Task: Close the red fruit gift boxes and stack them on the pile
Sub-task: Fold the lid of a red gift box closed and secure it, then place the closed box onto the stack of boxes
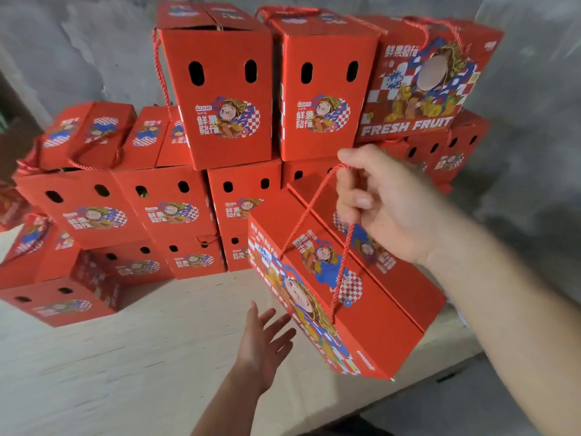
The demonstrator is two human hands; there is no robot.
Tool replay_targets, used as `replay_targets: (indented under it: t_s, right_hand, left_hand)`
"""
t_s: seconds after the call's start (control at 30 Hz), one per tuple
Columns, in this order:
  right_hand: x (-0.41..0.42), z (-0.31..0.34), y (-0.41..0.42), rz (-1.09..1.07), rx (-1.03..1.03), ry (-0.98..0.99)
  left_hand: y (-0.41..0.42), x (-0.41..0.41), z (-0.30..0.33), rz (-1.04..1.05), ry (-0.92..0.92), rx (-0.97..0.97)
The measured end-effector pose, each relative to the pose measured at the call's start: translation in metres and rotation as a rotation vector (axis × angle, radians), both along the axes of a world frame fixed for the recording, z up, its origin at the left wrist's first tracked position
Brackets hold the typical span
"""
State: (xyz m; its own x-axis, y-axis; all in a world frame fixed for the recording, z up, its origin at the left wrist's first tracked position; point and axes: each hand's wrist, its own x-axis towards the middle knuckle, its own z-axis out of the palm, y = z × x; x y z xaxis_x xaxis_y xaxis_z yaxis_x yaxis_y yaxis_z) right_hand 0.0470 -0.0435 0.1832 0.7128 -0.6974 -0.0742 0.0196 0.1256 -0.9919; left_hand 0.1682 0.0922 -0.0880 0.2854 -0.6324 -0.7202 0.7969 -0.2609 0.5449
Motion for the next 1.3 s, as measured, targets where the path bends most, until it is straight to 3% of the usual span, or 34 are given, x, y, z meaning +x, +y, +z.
replay_targets:
  t_s: [0.17,0.27,0.33,0.47,0.57,0.67,0.83,0.97,1.1,1.3]
  right_hand:
    - [0.014,-0.014,0.015,0.069,-0.037,0.327]
    - [0.016,0.004,0.009,0.071,-0.092,0.171]
    - [0.025,0.005,0.015,0.078,-0.018,0.032]
    - [0.043,-0.026,0.04,0.179,-0.056,0.26]
    - [0.06,-0.036,0.049,0.12,0.0,0.232]
    - [0.087,-0.045,0.061,0.215,-0.344,0.325]
    - [0.137,-0.045,0.083,0.469,-0.594,0.471]
    - [0.166,-0.036,0.077,0.475,-0.779,0.457]
    - [0.184,-0.041,0.068,0.426,-0.789,0.442]
    - [0.163,-0.104,0.079,0.477,-0.574,0.459]
  left_hand:
    - [0.004,0.003,-0.011,0.011,0.032,0.061]
    - [0.011,0.005,-0.019,0.076,0.035,0.083]
    - [0.015,0.01,-0.026,0.122,0.073,0.041]
    - [0.019,0.012,-0.027,0.122,0.059,0.017]
    - [0.027,0.014,-0.028,0.16,0.014,0.122]
    - [0.036,0.015,-0.023,0.254,0.066,0.101]
    - [0.054,0.022,-0.007,0.247,0.242,-0.003]
    - [0.064,0.042,0.006,0.347,0.156,-0.159]
    - [0.073,0.078,0.029,0.541,0.088,-0.195]
    - [0.078,0.097,0.036,0.684,-0.139,-0.102]
